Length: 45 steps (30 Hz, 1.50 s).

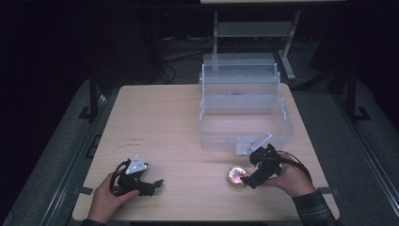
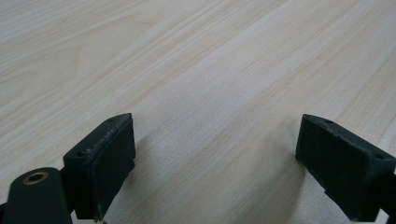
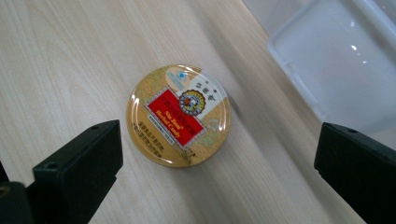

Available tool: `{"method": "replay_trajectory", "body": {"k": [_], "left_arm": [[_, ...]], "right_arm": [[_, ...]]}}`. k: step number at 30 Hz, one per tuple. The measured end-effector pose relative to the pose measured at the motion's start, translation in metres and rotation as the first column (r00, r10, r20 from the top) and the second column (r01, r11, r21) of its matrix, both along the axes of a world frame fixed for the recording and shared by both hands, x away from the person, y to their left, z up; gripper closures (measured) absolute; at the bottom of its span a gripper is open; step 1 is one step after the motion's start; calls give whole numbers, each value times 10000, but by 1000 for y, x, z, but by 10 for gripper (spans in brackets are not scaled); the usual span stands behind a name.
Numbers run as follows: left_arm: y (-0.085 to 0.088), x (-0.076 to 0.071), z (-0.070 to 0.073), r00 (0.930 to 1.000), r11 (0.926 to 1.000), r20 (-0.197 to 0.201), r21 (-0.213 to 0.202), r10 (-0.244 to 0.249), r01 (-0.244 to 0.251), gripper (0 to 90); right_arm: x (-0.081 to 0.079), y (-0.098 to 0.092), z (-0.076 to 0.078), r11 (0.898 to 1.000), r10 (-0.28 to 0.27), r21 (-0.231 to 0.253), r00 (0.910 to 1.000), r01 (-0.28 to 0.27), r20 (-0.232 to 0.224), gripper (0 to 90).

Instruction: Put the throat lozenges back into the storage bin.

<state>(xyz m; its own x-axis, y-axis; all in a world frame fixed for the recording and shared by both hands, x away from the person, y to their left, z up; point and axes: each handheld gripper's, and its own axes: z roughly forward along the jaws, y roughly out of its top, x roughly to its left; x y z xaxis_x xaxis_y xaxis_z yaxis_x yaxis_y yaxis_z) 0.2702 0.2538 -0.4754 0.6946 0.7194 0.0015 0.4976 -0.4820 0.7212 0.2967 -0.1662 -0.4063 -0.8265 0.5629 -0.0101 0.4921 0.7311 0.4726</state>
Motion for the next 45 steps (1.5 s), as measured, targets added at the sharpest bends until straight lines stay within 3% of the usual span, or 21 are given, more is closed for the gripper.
{"method": "replay_trajectory", "body": {"k": [21,28,33,45], "left_arm": [[0,0,0,10000,10000,-6,29,-19,19,112],[0,0,0,10000,10000,-4,30,-22,22,112],[0,0,0,10000,10000,-7,30,-22,22,112],[0,0,0,10000,10000,-5,30,-22,22,112]], "right_arm": [[4,24,-18,9982,460,-364,9982,-474,-380,8],[4,28,-24,9966,537,-614,9981,-555,-306,8],[4,29,-29,9979,527,-353,9982,-536,-276,51],[2,32,-39,9970,671,-368,9974,-680,-248,82]]}}
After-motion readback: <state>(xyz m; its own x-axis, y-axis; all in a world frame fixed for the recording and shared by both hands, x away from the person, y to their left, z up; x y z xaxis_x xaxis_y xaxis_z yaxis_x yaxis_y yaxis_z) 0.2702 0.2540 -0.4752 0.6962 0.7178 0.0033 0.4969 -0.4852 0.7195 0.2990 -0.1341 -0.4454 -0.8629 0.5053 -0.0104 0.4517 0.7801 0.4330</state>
